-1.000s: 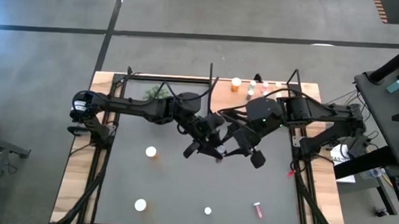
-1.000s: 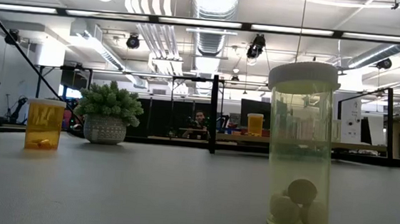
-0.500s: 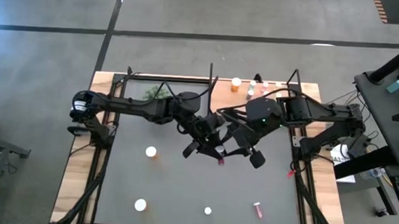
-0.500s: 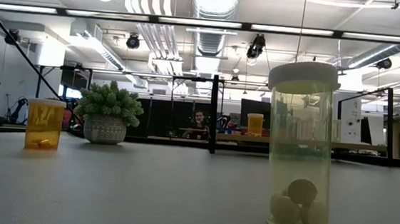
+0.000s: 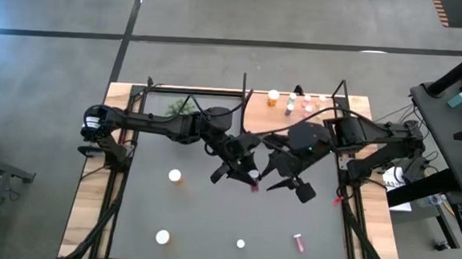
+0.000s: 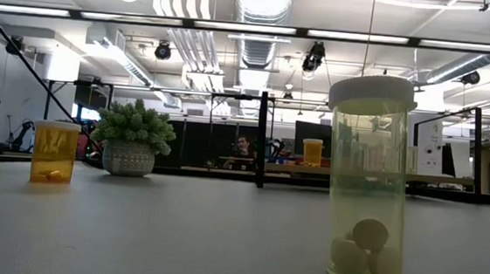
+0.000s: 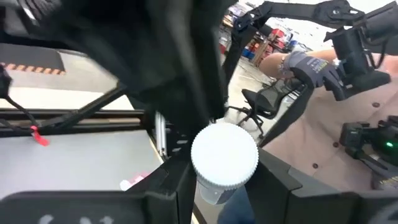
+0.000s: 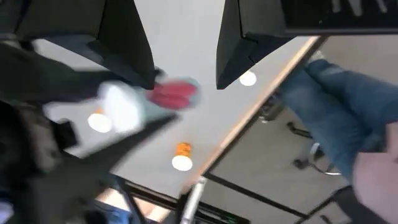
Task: Pick and place medicine bottles onto shelf by color
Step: Put the blue pill bottle on the shelf aligned with the other blue pill bottles
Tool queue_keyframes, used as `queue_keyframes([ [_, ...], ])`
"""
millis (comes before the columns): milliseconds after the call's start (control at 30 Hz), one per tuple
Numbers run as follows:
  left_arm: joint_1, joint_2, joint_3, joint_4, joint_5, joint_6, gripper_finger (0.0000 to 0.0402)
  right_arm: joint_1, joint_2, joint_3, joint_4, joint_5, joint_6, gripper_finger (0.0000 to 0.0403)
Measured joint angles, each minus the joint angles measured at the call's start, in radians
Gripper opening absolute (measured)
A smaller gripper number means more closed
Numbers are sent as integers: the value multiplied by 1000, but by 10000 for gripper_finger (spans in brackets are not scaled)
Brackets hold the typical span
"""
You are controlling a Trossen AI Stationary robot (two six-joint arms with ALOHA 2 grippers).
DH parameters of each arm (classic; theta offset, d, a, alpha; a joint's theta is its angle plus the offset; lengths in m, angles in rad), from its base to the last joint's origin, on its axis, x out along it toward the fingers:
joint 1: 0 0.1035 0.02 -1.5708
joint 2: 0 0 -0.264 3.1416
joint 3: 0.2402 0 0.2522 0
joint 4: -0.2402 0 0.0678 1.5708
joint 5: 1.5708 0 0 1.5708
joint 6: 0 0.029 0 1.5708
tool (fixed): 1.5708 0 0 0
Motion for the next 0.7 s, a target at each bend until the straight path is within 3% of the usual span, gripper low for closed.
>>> queue_keyframes([
  [333,-4,-1,0,5,-18,-5,102,17,-5,57,3,5,-15,160],
  [533,-16,-1,0,-1,-11,-6,102,17,-3,115,7,110,-26,160],
  [700,-18,-1,0,2,-11,-23,102,15,29,124,6,121,-26,177],
])
